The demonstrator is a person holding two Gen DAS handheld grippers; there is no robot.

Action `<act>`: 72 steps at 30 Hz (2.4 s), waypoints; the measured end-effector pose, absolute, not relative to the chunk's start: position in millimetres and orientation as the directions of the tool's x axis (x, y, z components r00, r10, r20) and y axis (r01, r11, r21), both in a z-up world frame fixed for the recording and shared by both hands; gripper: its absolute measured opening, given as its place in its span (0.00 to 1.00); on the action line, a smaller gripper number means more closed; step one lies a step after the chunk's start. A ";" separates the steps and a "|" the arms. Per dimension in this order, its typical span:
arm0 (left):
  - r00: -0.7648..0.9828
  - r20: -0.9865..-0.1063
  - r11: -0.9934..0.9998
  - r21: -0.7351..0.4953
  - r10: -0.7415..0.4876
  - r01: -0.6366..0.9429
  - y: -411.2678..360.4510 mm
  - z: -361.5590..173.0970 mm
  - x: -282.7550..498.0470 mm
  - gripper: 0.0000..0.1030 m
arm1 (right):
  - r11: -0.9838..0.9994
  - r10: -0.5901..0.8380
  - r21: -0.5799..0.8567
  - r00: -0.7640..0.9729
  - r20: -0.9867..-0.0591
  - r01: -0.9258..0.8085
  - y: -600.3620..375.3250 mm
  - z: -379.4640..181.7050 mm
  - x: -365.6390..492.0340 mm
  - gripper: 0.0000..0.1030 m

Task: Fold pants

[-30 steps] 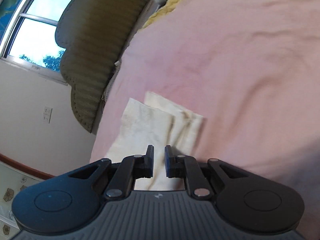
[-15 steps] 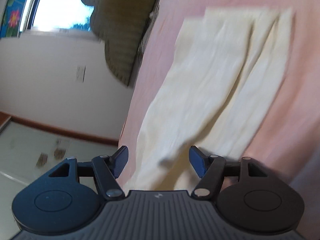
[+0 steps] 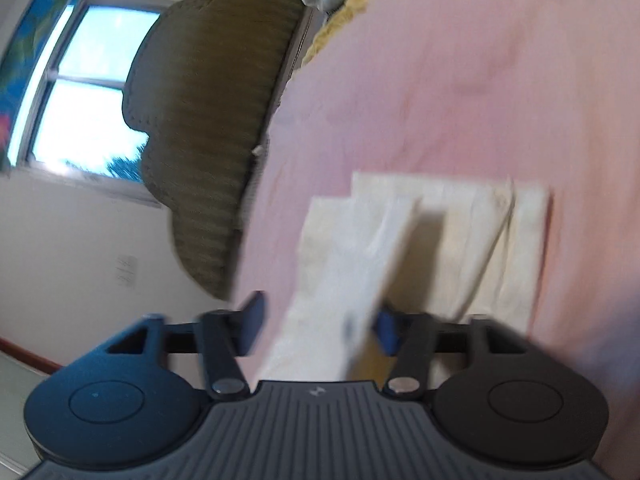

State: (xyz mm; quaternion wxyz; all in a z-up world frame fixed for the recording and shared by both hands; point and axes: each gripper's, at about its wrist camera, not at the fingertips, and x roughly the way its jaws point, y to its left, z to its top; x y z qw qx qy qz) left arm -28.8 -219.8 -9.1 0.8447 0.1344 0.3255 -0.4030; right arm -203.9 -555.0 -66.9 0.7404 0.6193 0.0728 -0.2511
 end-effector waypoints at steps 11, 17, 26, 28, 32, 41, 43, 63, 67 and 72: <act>0.711 -0.380 0.764 0.014 -0.592 0.645 -197.9 54.0 -34.2 0.20 | 0.635 -0.277 0.739 0.959 -0.057 0.227 -532.6 81.7 -168.3 0.04; 0.473 -0.690 0.598 0.072 -0.548 0.798 -231.5 -31.5 -63.6 0.18 | 0.354 -0.338 0.759 0.831 -0.441 0.546 -551.2 -22.7 -228.7 0.05; 0.496 -0.668 0.625 0.059 -0.555 0.778 -209.0 -27.2 -57.8 0.18 | 0.272 -0.295 0.783 0.823 -0.486 0.560 -544.1 -59.7 -243.7 0.05; 0.477 -0.687 0.625 0.044 -0.548 0.780 -210.2 -29.8 -55.5 0.18 | 0.273 -0.278 0.770 0.813 -0.512 0.577 -546.7 -62.9 -241.9 0.05; 0.462 -0.680 0.598 0.042 -0.570 0.800 -204.5 -23.7 -61.0 0.16 | 0.252 -0.277 0.763 0.800 -0.533 0.596 -544.6 -62.4 -249.5 0.06; 0.328 -0.718 0.562 -0.106 -0.614 0.820 -179.2 -2.5 -62.3 0.24 | 0.650 -0.428 0.431 0.770 -0.473 0.626 -461.0 24.3 -205.1 0.19; 0.355 -0.703 0.576 -0.094 -0.616 0.812 -164.9 4.7 -67.0 0.29 | 0.761 -0.234 0.423 0.817 -0.527 0.491 -439.6 17.9 -162.5 0.37; 0.746 -0.664 0.951 -0.261 -0.053 -0.164 194.3 49.4 18.6 0.78 | 0.745 0.406 -0.287 0.750 -0.522 -0.603 -6.0 4.4 -7.0 0.55; 0.714 -0.683 0.890 -0.409 -0.152 -0.202 229.5 38.8 31.9 0.77 | 0.695 0.440 -0.316 0.729 -0.524 -0.646 43.9 -4.4 8.2 0.54; 0.706 -0.662 0.849 -0.502 -0.252 -0.166 232.2 29.2 40.9 0.77 | 0.710 0.405 -0.311 0.728 -0.554 -0.632 59.9 -13.8 27.8 0.32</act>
